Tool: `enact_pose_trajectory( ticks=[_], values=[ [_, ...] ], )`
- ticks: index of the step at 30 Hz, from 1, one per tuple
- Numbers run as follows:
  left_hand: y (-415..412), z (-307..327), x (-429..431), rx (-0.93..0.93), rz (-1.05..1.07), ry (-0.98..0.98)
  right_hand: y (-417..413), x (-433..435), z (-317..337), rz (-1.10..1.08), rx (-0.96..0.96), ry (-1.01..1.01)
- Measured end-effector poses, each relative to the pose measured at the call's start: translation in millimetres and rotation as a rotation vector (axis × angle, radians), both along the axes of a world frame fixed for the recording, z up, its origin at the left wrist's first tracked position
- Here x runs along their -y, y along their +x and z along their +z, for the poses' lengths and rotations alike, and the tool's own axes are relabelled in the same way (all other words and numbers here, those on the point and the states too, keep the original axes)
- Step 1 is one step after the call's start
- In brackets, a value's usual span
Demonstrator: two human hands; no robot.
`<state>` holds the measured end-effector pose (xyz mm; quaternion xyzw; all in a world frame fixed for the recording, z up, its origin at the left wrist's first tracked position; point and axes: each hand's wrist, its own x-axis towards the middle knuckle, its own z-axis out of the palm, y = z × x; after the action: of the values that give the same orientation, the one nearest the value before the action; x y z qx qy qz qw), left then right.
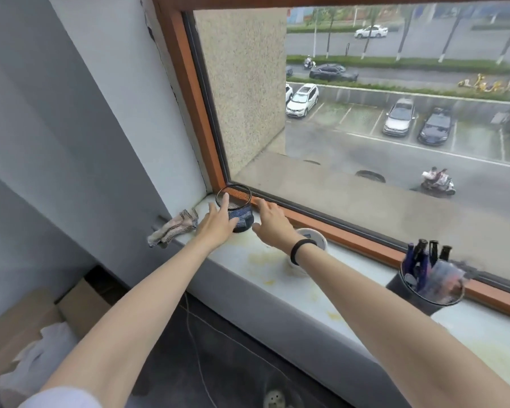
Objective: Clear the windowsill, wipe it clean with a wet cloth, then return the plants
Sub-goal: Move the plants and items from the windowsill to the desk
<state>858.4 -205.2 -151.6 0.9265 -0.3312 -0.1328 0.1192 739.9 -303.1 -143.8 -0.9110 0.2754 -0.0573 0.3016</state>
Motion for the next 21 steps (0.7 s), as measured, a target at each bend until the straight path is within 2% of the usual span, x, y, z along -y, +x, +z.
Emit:
enact_pose_trajectory(
  ticks=[2,8,12,17,21],
  values=[
    [9,-7,4,-0.003,-0.012,-0.021,11,1,-6,-0.003,0.009,0.010],
    [13,-15,9,-0.005,0.033,-0.269,31,3,-18,-0.022,-0.001,0.039],
    [6,-12,6,0.026,0.058,-0.311,34,1,-25,0.006,0.012,0.041],
    [-14,1,-3,0.105,0.010,-0.353,23,-3,-13,0.007,0.190,-0.015],
    [-39,14,-16,0.150,0.016,-0.369,2,-8,-1,0.070,0.240,-0.025]
  ],
)
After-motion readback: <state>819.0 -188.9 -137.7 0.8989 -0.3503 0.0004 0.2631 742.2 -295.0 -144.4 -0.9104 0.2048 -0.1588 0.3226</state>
